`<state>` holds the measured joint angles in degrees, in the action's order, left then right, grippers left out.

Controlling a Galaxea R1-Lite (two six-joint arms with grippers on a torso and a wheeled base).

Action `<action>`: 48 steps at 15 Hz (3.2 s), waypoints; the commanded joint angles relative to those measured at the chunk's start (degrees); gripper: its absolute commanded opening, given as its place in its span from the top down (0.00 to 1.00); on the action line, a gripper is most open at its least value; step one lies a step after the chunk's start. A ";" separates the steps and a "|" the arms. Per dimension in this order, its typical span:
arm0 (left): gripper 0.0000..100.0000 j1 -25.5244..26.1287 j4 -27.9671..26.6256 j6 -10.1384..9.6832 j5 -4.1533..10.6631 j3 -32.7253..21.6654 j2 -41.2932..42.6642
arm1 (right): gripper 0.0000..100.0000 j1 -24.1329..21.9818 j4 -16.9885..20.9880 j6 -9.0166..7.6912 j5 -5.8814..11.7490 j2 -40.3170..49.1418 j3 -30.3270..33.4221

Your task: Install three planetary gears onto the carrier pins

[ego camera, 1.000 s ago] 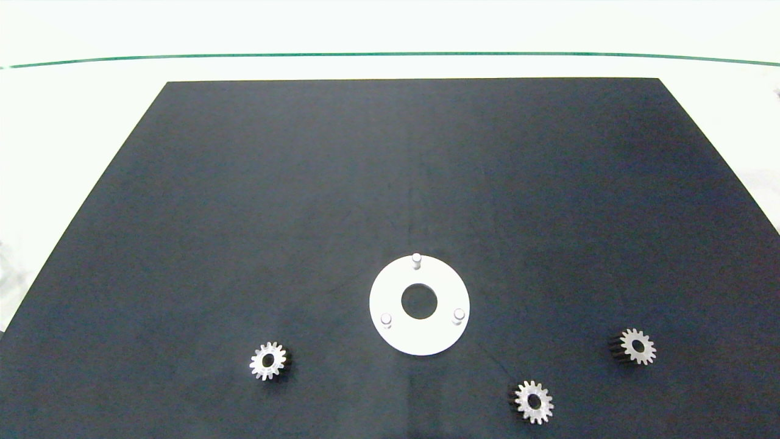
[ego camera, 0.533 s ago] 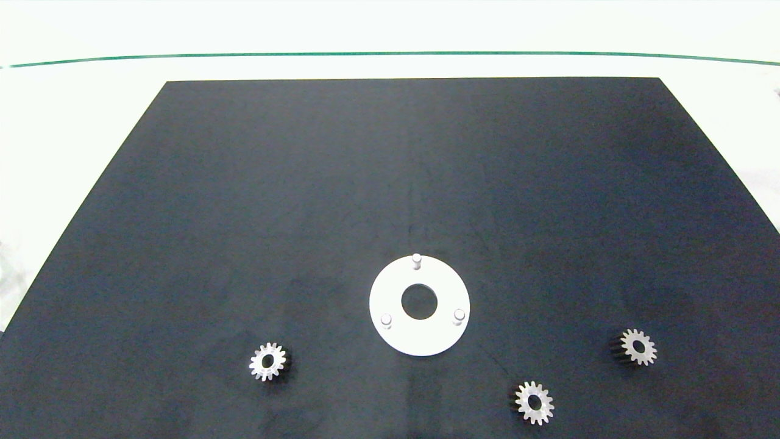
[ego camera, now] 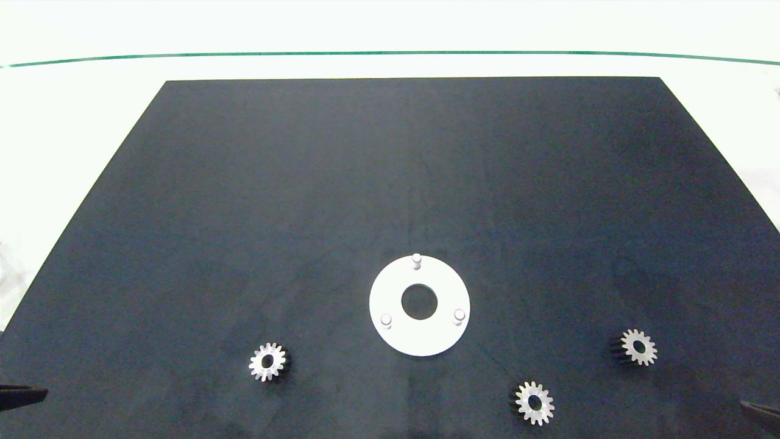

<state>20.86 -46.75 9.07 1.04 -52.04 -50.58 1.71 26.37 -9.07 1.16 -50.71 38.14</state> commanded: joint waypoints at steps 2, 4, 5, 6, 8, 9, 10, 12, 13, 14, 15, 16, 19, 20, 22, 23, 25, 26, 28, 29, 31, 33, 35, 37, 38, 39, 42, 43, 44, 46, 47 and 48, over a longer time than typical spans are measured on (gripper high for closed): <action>0.00 -0.12 0.70 0.07 0.19 0.01 -1.36 | 0.00 0.23 -5.80 -1.56 -1.33 -3.78 -5.19; 0.00 -0.20 1.40 -0.02 0.19 0.01 -2.51 | 0.00 0.14 -7.47 -1.56 -1.77 -5.89 -5.01; 0.00 -0.12 1.40 -0.02 0.19 0.01 -2.68 | 0.00 -0.04 -7.82 -1.56 -1.69 -6.50 -5.01; 0.00 -0.03 1.40 -0.10 0.19 0.01 -3.74 | 0.00 -0.21 -9.05 -1.56 -1.69 -8.70 -5.01; 0.00 -0.12 2.37 -0.28 0.19 0.01 -4.70 | 0.00 -0.21 -11.51 -1.30 -1.77 -11.16 -5.10; 0.00 -0.03 2.81 -0.54 0.19 0.01 -4.88 | 0.00 -0.21 -12.22 -1.30 -1.77 -12.30 -5.10; 0.00 -0.03 3.16 -0.54 0.02 0.01 -5.32 | 0.00 -0.21 -13.18 -1.21 -1.86 -13.62 -5.01; 0.00 -0.03 3.60 -0.54 0.19 0.01 -6.02 | 0.00 -0.21 -16.35 -1.13 -2.04 -16.35 -5.19; 0.00 -0.03 3.95 -0.54 0.19 0.19 -6.20 | 0.00 -0.04 -18.02 -1.13 -2.12 -17.40 -5.27; 0.00 -0.03 4.04 -0.54 0.19 0.19 -6.29 | 0.00 0.31 -19.34 -1.21 -2.39 -18.37 -5.36; 0.00 -0.03 4.30 -0.54 0.19 0.19 -6.37 | 0.00 0.49 -19.95 -1.39 -3.18 -18.98 -5.36; 0.00 -0.03 4.74 -0.54 0.19 0.19 -6.37 | 0.00 1.46 -20.13 -1.48 -3.71 -19.34 -5.36; 0.00 -0.03 4.74 -0.46 0.19 0.27 -6.37 | 0.00 5.85 -20.22 -1.74 -3.53 -19.25 -5.36; 0.00 0.06 4.74 -0.46 0.19 0.19 -6.37 | 0.00 6.82 -20.57 -1.74 -3.53 -19.34 -5.36; 0.00 0.06 4.74 -0.46 0.19 0.27 -6.37 | 0.00 7.79 -21.71 -1.92 -3.44 -19.69 -5.36; 0.00 0.06 4.74 -0.46 0.19 0.27 -6.37 | 0.00 7.96 -22.24 -2.27 -3.36 -20.48 -5.36; 0.00 0.06 4.74 -0.46 0.19 0.45 -6.37 | 0.00 7.96 -22.59 -3.41 -3.36 -21.71 -5.36; 0.00 0.06 4.74 -0.46 0.19 0.45 -6.37 | 0.00 7.96 -22.68 -3.41 -3.36 -21.80 -5.36; 0.00 0.06 4.74 -0.46 0.19 0.54 -6.37 | 0.00 7.96 -24.17 -4.03 -3.36 -23.99 -5.45; 0.00 0.06 4.74 -0.46 0.19 0.54 -6.37 | 0.00 7.96 -24.87 -4.03 -3.36 -24.70 -5.54; 0.00 0.06 4.74 -0.46 0.19 0.54 -6.37 | 0.00 7.96 -25.93 -4.11 -3.18 -25.66 -5.54; 0.00 0.06 4.74 -0.46 0.02 0.63 -6.37 | 0.00 7.96 -26.72 -4.11 -3.18 -26.63 -5.54; 0.00 0.06 4.74 -0.37 0.19 0.54 -6.20 | 0.00 8.05 -27.86 -4.11 -3.09 -27.42 -5.54; 0.00 0.06 4.74 -0.37 0.19 0.54 -6.20 | 0.04 8.14 -28.39 -4.11 -3.00 -27.33 -5.45; 0.00 0.15 4.74 -0.37 0.19 0.54 -6.20 | 0.06 8.22 -28.48 -4.20 -3.00 -27.25 -5.36; 0.00 0.15 4.74 -0.37 0.19 0.54 -6.20 | 0.07 8.84 -28.39 -4.29 -3.00 -27.16 -5.45; 0.00 0.15 4.74 -0.37 0.19 0.54 -6.20 | 0.13 9.72 -28.39 -4.47 -2.92 -26.63 -5.54; 0.00 0.15 4.74 -0.37 0.19 0.54 -6.11 | 0.16 9.72 -28.39 -4.82 -2.83 -26.54 -5.54; 0.00 0.15 4.74 -0.37 0.19 0.54 -6.11 | 0.18 9.72 -28.39 -4.99 -2.83 -26.54 -5.54; 0.00 0.15 4.74 -0.37 0.19 0.54 -6.20 | 0.22 9.72 -28.39 -4.99 -2.83 -26.72 -5.71; 0.00 0.15 4.74 -0.37 0.19 0.54 -6.20 | 0.24 9.72 -28.39 -4.99 -2.83 -26.81 -5.89; 0.00 0.15 4.74 -0.37 0.19 0.54 -6.20 | 0.25 9.72 -28.39 -4.99 -2.83 -26.81 -5.89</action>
<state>21.00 -41.78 8.64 1.18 -51.51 -56.83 11.41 -1.97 -13.97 -1.62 -77.68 32.33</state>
